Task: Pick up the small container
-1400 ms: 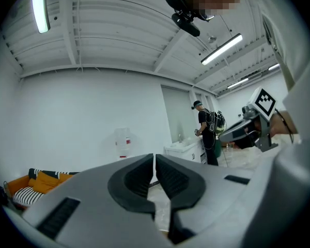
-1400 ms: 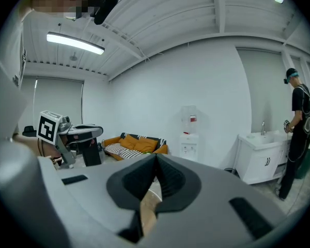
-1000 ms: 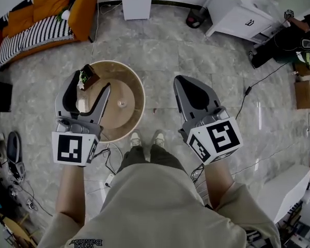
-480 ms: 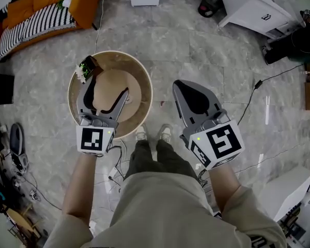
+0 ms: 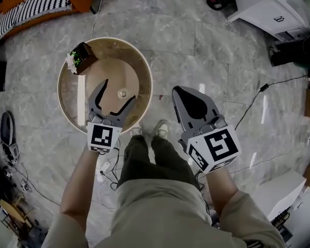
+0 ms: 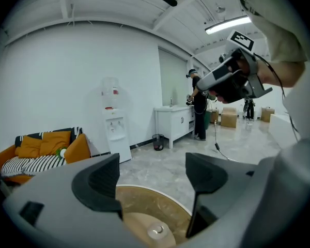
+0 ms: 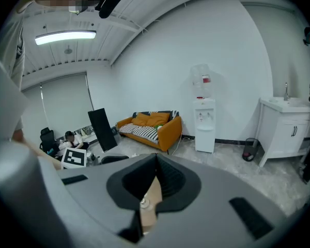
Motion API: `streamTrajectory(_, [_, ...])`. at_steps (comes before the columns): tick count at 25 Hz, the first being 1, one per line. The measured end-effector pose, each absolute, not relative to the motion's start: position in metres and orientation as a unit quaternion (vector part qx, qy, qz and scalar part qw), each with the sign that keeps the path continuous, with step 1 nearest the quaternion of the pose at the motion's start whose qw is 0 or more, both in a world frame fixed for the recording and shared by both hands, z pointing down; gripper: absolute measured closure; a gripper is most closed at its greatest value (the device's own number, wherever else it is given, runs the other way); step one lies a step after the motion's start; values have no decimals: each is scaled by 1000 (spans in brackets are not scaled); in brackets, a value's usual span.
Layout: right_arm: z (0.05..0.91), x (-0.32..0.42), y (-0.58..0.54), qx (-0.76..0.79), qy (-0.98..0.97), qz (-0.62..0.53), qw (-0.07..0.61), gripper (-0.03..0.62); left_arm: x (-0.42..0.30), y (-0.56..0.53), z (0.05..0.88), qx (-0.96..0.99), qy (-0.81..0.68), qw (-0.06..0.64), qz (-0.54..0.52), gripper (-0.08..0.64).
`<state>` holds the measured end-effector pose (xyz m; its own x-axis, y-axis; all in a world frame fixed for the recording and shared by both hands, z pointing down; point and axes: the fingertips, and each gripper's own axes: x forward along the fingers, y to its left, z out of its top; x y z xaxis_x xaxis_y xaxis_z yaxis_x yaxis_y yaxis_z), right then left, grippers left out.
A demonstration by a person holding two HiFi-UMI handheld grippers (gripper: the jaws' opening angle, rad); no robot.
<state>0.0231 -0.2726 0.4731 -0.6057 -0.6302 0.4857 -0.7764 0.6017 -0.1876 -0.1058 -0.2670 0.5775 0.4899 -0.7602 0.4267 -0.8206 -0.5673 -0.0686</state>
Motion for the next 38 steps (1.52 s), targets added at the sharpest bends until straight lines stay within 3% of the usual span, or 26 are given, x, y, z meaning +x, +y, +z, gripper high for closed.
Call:
streamTrajectory(10, [607, -6, -269, 371, -875, 204, 233, 595, -102, -264, 727, 861, -434, 102, 245, 184])
streamTrajectory(20, [688, -24, -262, 349, -883, 192, 248, 595, -120, -264, 848, 834, -467, 134, 260, 186])
streamTrajectory(38, [760, -27, -254, 311, -879, 220, 285, 595, -122, -265, 935, 830, -450, 153, 291, 211])
